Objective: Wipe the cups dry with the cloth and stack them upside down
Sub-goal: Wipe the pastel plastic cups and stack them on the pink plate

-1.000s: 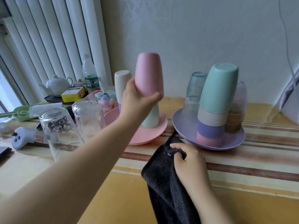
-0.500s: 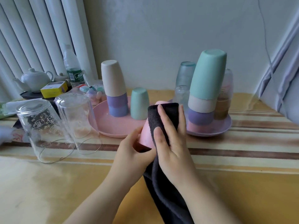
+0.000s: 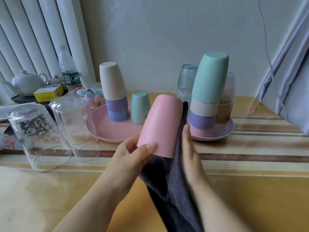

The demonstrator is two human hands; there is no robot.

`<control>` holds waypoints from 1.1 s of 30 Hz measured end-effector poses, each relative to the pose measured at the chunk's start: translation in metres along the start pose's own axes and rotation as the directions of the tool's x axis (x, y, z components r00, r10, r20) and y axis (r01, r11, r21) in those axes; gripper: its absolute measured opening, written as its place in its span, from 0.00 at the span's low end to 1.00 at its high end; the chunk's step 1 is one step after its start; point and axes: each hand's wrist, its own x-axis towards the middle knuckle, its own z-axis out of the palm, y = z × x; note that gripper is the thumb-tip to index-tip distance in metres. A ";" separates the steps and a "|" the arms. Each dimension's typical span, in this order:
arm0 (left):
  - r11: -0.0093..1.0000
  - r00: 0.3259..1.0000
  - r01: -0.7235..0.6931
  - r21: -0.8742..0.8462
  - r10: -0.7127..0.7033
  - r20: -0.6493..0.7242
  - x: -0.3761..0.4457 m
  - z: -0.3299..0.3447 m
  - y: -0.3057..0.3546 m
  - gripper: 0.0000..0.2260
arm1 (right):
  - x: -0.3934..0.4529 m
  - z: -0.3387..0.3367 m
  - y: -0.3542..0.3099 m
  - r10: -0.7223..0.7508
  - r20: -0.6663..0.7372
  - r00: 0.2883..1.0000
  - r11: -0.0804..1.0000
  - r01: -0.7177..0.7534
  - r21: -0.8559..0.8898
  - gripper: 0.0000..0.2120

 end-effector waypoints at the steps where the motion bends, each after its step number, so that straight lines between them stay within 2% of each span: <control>1: 0.999 1.000 0.002 -0.032 -0.003 -0.010 0.001 -0.002 0.000 0.22 | 0.000 0.002 0.002 0.005 0.039 0.999 1.000 -0.005 -0.017 0.23; 2: 0.999 1.000 0.006 -0.047 -0.008 -0.029 0.002 -0.003 0.000 0.26 | -0.001 0.004 0.003 0.011 0.060 0.998 0.999 -0.009 -0.038 0.28; 4: 1.000 0.997 -0.013 -0.018 0.012 -0.072 0.004 -0.005 -0.001 0.31 | -0.001 0.007 0.003 -0.021 0.052 0.998 0.998 0.024 -0.055 0.26; 6: 0.998 0.994 -0.055 0.038 0.058 -0.095 0.004 -0.005 0.000 0.30 | -0.002 0.008 0.002 -0.075 0.039 0.996 0.995 0.077 -0.057 0.20; 12: 0.983 0.966 -0.156 0.100 0.173 -0.195 0.003 -0.005 0.001 0.29 | -0.004 0.012 0.011 -0.159 0.038 0.987 0.982 0.162 -0.095 0.22; 15: 0.967 0.963 -0.181 0.180 0.211 -0.165 0.002 -0.003 0.001 0.27 | -0.008 0.021 0.014 -0.166 0.098 0.981 0.976 0.178 -0.128 0.24; 17: 0.958 0.968 -0.180 0.221 0.213 -0.135 0.001 -0.002 0.001 0.28 | -0.008 0.024 0.016 -0.166 0.079 0.983 0.974 0.176 -0.143 0.22; 21: 0.963 0.998 -0.060 0.263 0.060 0.006 -0.003 0.000 0.000 0.22 | 0.001 0.007 0.006 -0.059 -0.112 0.992 0.995 0.049 -0.087 0.17; 24: 0.979 0.991 0.039 0.200 -0.064 0.120 -0.007 0.004 0.001 0.19 | 0.007 -0.014 0.001 0.052 -0.181 0.982 0.998 -0.043 0.052 0.20; 26: 0.992 0.979 0.107 0.071 -0.118 0.166 -0.005 0.004 0.001 0.20 | 0.006 -0.013 -0.001 0.117 -0.148 0.982 0.986 -0.097 0.134 0.24; 27: 0.989 0.969 0.149 -0.006 -0.145 0.199 -0.003 0.003 0.000 0.23 | 0.003 -0.010 -0.002 0.139 -0.119 0.983 0.985 -0.125 0.121 0.23; 29: 0.970 0.953 0.207 -0.126 -0.170 0.252 0.002 0.000 -0.001 0.30 | -0.001 -0.004 -0.003 0.166 -0.098 0.981 0.986 -0.162 0.045 0.17; 30: 0.959 0.950 0.229 -0.166 -0.184 0.251 0.004 -0.003 -0.001 0.33 | -0.003 -0.001 -0.005 0.164 -0.066 0.984 0.985 -0.159 0.067 0.13; 32: 0.954 0.956 0.246 -0.171 -0.210 0.204 0.006 -0.005 0.001 0.39 | -0.002 0.001 -0.007 0.106 -0.034 0.994 0.989 -0.103 0.103 0.11; 33: 0.970 0.970 0.216 -0.113 -0.200 0.139 0.006 -0.005 0.001 0.37 | -0.001 -0.001 -0.004 0.103 -0.049 0.993 0.988 -0.097 0.117 0.13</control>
